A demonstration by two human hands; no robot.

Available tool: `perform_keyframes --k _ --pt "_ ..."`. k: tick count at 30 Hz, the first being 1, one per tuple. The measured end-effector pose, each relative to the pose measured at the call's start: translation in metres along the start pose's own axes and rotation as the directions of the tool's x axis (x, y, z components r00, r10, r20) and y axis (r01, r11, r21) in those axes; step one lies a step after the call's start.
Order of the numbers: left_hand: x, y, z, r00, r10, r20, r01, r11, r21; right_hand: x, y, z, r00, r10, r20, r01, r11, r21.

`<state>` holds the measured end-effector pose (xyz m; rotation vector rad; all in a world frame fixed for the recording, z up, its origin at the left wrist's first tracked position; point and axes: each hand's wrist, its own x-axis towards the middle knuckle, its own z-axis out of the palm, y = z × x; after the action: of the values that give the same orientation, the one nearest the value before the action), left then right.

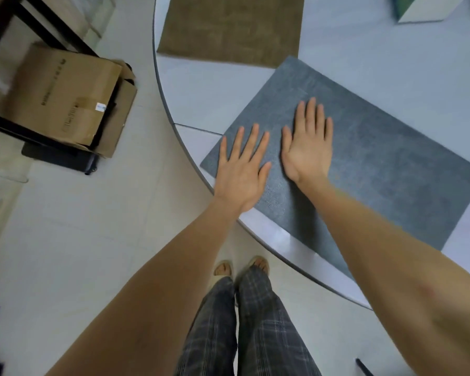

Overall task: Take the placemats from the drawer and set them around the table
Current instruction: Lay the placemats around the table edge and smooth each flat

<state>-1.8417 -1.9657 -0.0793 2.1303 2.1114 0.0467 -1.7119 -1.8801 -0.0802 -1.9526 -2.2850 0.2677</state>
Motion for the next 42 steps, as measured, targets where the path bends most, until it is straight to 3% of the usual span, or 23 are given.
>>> perform_keyframes --k 4,9,15,18,20,23,28,37,42 --pt "-0.003 -0.001 0.0 0.999 -0.033 0.022 0.033 0.999 0.017 -0.055 0.024 -0.006 0.999 -0.02 0.036 0.019 1.0 0.017" --pt "-0.003 0.0 -0.007 0.991 -0.044 0.129 0.042 0.999 0.02 -0.155 0.095 -0.025 0.967 0.243 0.07 -0.243 0.97 -0.012" --pt "0.015 0.029 -0.053 0.932 -0.084 0.352 0.068 0.996 0.056 -0.251 0.155 -0.07 0.829 0.49 0.27 -0.489 0.869 -0.075" --pt "0.023 0.075 -0.096 0.926 0.032 0.376 -0.04 0.999 0.014 -0.252 0.174 -0.113 0.784 0.574 0.235 -0.602 0.796 0.064" --pt "0.02 0.121 -0.124 0.899 0.179 0.4 -0.204 0.979 0.021 -0.251 0.19 -0.144 0.769 0.604 0.21 -0.635 0.76 0.141" --pt "0.011 0.193 -0.155 0.83 0.397 0.392 -0.453 0.89 0.057 -0.252 0.222 -0.186 0.752 0.622 0.215 -0.657 0.73 0.188" --pt "0.004 0.308 -0.171 0.709 0.561 0.426 -0.643 0.763 0.065 -0.268 0.301 -0.242 0.739 0.651 0.172 -0.674 0.707 0.215" --pt "0.026 0.503 -0.169 0.732 0.52 0.44 -0.618 0.779 0.107 -0.265 0.492 -0.314 0.792 0.597 0.131 -0.611 0.774 0.165" --pt "0.057 0.548 -0.165 0.763 0.491 0.421 -0.579 0.808 0.106 -0.203 0.548 -0.338 0.851 0.509 0.131 -0.524 0.842 0.129"
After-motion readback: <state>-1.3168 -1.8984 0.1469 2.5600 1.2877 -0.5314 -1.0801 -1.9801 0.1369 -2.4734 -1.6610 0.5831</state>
